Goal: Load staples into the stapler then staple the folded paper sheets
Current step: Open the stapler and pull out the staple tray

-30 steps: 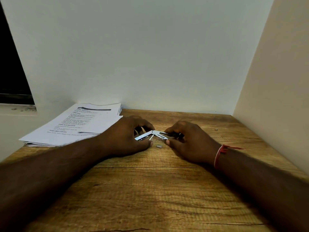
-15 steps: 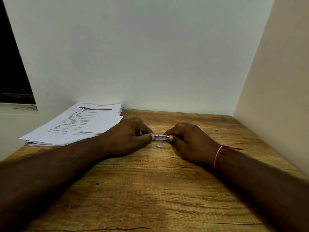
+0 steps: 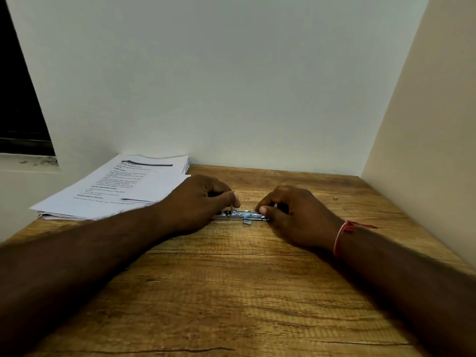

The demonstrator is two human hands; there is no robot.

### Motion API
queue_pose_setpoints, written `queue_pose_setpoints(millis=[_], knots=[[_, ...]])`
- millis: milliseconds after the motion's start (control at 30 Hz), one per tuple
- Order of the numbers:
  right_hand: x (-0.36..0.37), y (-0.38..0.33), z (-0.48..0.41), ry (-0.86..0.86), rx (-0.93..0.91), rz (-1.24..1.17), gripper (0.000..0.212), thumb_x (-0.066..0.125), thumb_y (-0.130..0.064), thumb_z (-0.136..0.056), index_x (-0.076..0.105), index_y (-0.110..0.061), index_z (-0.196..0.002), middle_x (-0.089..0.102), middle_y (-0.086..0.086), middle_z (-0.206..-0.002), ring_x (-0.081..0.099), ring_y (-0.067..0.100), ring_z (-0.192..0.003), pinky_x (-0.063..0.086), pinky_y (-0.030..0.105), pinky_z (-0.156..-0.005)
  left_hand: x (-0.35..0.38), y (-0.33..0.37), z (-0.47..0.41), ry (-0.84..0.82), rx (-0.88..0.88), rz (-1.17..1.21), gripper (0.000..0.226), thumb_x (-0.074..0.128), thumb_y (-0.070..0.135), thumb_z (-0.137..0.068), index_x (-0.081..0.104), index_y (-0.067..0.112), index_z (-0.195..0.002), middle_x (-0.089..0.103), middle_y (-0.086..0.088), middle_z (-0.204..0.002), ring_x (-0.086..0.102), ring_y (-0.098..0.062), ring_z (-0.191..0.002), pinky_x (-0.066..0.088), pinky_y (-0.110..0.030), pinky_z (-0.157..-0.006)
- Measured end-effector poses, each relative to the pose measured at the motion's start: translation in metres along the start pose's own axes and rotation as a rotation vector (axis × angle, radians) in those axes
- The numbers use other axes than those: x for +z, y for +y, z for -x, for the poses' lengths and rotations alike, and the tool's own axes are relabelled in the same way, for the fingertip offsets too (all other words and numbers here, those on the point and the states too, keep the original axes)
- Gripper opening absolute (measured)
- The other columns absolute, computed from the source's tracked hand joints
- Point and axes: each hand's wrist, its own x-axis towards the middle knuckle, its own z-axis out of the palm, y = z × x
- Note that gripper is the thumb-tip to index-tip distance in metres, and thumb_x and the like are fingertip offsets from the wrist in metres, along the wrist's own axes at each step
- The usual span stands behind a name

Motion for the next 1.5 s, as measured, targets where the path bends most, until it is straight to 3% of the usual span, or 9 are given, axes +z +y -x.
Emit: queue_pose_setpoints(millis=[233,600,800,933,1033,1133,1233,1367,1500], knots=[[-0.002,-0.001,0.000,-0.014,0.019,-0.063,0.015,0.069,-0.038,-0.107,0.084,-0.034,-0.109,0.070,-0.017,-0.101,0.063,0.003,-0.095,0.049,0.025,-0.078,-0.001,0.004,0.003,-0.004,0.044,-0.009,0.021,0.072,0.044,-0.105,0.090,0.034,-0.099,0.082,0.019,-0.099,0.075,0.001,-0.097,0.055,-0.023,-0.082],[-0.004,-0.005,0.001,-0.026,0.025,-0.083,0.014,0.071,-0.036,-0.107,0.083,-0.036,-0.115,0.070,-0.023,-0.102,0.064,-0.002,-0.093,0.045,0.019,-0.074,0.000,0.010,0.007,0.001,0.043,-0.001,0.024,0.072,0.048,-0.105,0.087,0.030,-0.102,0.084,0.011,-0.100,0.077,-0.008,-0.096,0.062,-0.033,-0.089],[-0.003,-0.004,0.002,0.026,-0.085,-0.081,0.016,0.082,-0.037,-0.097,0.084,-0.043,-0.112,0.074,-0.023,-0.108,0.061,-0.002,-0.106,0.052,0.031,-0.086,-0.006,0.009,0.004,0.018,0.035,0.026,0.038,0.057,0.052,-0.111,0.085,0.025,-0.110,0.082,0.008,-0.104,0.075,-0.007,-0.094,0.064,-0.039,-0.089],[0.002,-0.003,0.004,0.053,-0.215,-0.100,0.019,0.084,-0.030,-0.092,0.086,-0.043,-0.106,0.074,-0.021,-0.107,0.062,0.009,-0.114,0.053,0.039,-0.096,-0.009,0.004,0.002,0.054,0.034,-0.004,0.042,0.055,0.055,-0.112,0.083,0.027,-0.096,0.083,0.012,-0.113,0.074,-0.002,-0.094,0.057,-0.032,-0.086],[0.004,-0.003,0.005,0.060,-0.232,-0.047,0.020,0.084,-0.030,-0.092,0.087,-0.046,-0.104,0.072,-0.023,-0.113,0.059,0.009,-0.116,0.053,0.039,-0.097,-0.010,0.003,0.003,0.072,0.039,-0.016,0.040,0.054,0.055,-0.112,0.083,0.028,-0.100,0.082,0.012,-0.111,0.075,-0.002,-0.096,0.056,-0.028,-0.087],[0.002,-0.006,0.006,0.029,-0.222,-0.024,0.019,0.084,-0.031,-0.094,0.087,-0.048,-0.103,0.071,-0.024,-0.122,0.055,0.006,-0.119,0.051,0.034,-0.098,-0.008,0.005,0.004,0.088,0.061,-0.015,0.038,0.055,0.051,-0.113,0.083,0.027,-0.106,0.083,0.009,-0.106,0.073,0.001,-0.094,0.050,-0.012,-0.079],[-0.002,-0.007,0.006,-0.028,-0.218,-0.032,0.021,0.083,-0.030,-0.095,0.088,-0.048,-0.104,0.070,-0.023,-0.131,0.052,0.005,-0.124,0.046,0.030,-0.100,-0.009,0.003,0.003,0.091,0.062,-0.021,0.039,0.054,0.053,-0.113,0.082,0.028,-0.107,0.082,0.010,-0.104,0.073,0.001,-0.095,0.052,-0.021,-0.082],[-0.004,-0.004,0.005,-0.072,-0.247,-0.055,0.024,0.085,-0.027,-0.092,0.087,-0.049,-0.102,0.070,-0.026,-0.133,0.054,0.007,-0.127,0.049,0.038,-0.103,-0.012,0.006,0.004,0.091,0.073,-0.031,0.039,0.054,0.054,-0.112,0.082,0.029,-0.105,0.082,0.011,-0.106,0.074,-0.003,-0.097,0.052,-0.025,-0.084],[-0.005,0.001,0.001,0.056,-0.237,-0.145,0.029,0.090,-0.021,-0.087,0.086,-0.043,-0.106,0.077,-0.022,-0.118,0.063,0.008,-0.121,0.051,0.040,-0.103,-0.030,0.010,0.003,-0.087,0.079,-0.201,0.038,0.067,0.069,-0.097,0.080,0.039,-0.118,0.081,0.019,-0.107,0.072,0.001,-0.102,0.053,-0.023,-0.083]])
